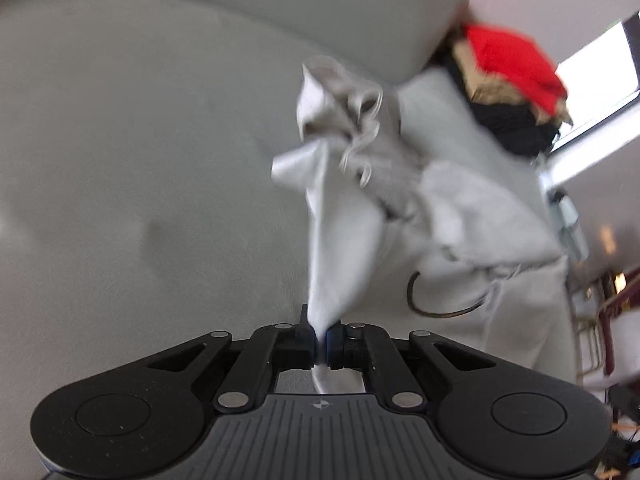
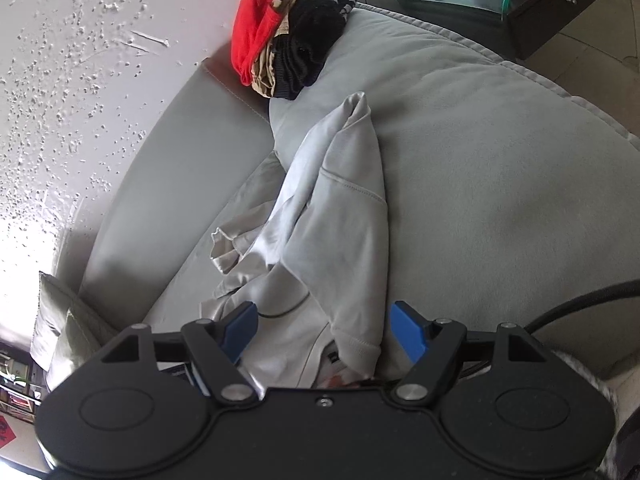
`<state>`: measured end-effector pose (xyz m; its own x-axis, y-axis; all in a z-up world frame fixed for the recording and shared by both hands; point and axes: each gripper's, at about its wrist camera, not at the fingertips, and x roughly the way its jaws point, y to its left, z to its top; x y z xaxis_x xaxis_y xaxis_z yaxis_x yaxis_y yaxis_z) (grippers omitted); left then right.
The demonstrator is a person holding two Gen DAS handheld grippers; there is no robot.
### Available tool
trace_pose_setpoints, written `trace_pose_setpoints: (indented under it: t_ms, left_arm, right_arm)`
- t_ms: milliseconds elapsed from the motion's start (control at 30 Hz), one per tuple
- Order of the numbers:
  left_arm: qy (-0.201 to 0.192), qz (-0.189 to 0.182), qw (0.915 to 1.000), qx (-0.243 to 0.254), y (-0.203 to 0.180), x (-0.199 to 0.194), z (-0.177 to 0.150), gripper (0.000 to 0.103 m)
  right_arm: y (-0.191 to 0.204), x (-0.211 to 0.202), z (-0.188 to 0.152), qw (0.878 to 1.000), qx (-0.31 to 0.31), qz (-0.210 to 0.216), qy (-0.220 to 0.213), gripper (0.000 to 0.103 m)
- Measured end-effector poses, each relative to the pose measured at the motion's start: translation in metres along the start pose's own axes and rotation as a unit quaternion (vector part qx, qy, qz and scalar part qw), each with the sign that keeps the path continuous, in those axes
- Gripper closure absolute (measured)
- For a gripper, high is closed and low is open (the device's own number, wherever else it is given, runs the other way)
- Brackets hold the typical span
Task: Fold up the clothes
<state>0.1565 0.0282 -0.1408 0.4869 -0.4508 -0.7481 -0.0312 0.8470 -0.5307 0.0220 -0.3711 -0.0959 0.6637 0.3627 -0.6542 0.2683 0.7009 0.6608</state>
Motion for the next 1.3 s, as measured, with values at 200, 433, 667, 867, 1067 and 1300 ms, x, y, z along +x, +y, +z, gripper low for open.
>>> trace_pose_setpoints:
  t_ms: [200, 433, 667, 867, 1067, 1300]
  left_arm:
    - [-0.062, 0.0, 0.9981, -0.005, 0.018, -0.089, -0.007, 0.099]
    - [-0.067, 0.046, 0.9953, 0.054, 0.041, -0.12, -0.043, 0.099]
    - [-0.069, 0.027, 0.9973, 0.003, 0.072, -0.092, -0.056, 0.099]
    - [-0.064, 0.012, 0.9975, -0.029, 0.079, -0.088, -0.054, 0.098]
    - [-0.062, 0.012, 0.9975, -0.034, 0.083, -0.088, -0.057, 0.098]
    - [-0.063, 0.026, 0.9973, -0.028, 0.082, -0.086, -0.057, 0.098]
  right_arm:
    - [0.016, -0.027, -0.017, 0.999, 0.01, 0.032, 0.024, 0.029]
    - [0.033, -0.015, -0.053, 0.998, -0.011, 0.027, 0.057, 0.026]
    - [0.103, 0.063, -0.064, 0.981, -0.191, -0.015, 0.038, 0.032]
    - [0.146, 0.154, -0.061, 0.954, -0.281, -0.071, 0.081, 0.039]
    - [0.158, 0.201, -0.075, 0.906, -0.361, -0.19, 0.111, 0.04]
    - [0.124, 0.154, -0.049, 0.922, -0.323, -0.204, 0.06, 0.099]
